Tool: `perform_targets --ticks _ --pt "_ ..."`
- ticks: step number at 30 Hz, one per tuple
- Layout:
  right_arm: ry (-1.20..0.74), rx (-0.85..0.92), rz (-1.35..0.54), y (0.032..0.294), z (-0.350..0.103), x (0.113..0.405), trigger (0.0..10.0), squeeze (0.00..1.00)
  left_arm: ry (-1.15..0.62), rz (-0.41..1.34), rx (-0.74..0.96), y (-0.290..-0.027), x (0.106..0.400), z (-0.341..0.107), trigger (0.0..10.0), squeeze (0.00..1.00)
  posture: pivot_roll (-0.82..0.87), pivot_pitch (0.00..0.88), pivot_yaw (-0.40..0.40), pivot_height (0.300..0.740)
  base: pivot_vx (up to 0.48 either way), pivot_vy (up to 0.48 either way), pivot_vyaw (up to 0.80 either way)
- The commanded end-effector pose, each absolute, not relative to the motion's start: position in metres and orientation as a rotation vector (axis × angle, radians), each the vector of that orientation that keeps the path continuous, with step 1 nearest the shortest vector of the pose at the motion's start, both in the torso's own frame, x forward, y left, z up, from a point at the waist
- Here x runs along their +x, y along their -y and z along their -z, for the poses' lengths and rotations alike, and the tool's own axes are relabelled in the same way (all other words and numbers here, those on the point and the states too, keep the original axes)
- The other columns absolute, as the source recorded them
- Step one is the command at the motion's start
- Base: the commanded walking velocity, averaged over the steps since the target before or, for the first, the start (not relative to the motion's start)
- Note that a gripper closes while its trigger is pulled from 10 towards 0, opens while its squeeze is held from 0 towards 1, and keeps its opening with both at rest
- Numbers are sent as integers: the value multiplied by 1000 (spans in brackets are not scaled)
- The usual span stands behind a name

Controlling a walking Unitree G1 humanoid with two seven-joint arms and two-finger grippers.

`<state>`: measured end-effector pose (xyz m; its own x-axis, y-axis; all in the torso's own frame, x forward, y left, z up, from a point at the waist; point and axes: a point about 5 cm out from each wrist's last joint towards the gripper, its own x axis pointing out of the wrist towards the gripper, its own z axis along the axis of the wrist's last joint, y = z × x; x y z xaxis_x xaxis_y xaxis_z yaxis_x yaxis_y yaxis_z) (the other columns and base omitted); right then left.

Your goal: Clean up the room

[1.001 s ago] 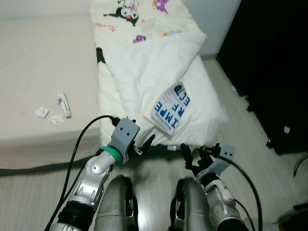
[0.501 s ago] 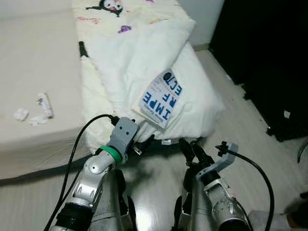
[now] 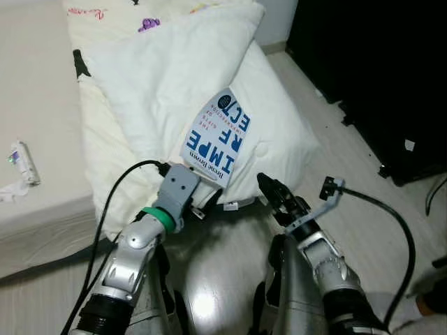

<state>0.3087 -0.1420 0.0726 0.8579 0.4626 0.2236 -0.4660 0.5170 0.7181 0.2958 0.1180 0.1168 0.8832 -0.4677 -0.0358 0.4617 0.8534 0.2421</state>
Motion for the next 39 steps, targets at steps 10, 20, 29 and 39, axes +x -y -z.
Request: perform_targets --ticks 10,20,29,39 --pt "-28 1105 -673 139 -69 307 10000 0 16 452 251 -130 283 -125 10000 0 205 223 42 522 0 0 0" --pt "-147 1243 -564 137 -48 311 10000 0 53 409 279 -146 272 -151 10000 0 325 279 57 522 0 0 0" --pt "-191 1225 -589 131 -53 318 10000 0 44 383 285 -149 256 -158 10000 0 387 321 56 522 0 0 0" --pt "-162 1177 -638 130 -64 328 4941 0 7 370 305 -157 243 -164 10000 0 428 345 86 522 0 0 0"
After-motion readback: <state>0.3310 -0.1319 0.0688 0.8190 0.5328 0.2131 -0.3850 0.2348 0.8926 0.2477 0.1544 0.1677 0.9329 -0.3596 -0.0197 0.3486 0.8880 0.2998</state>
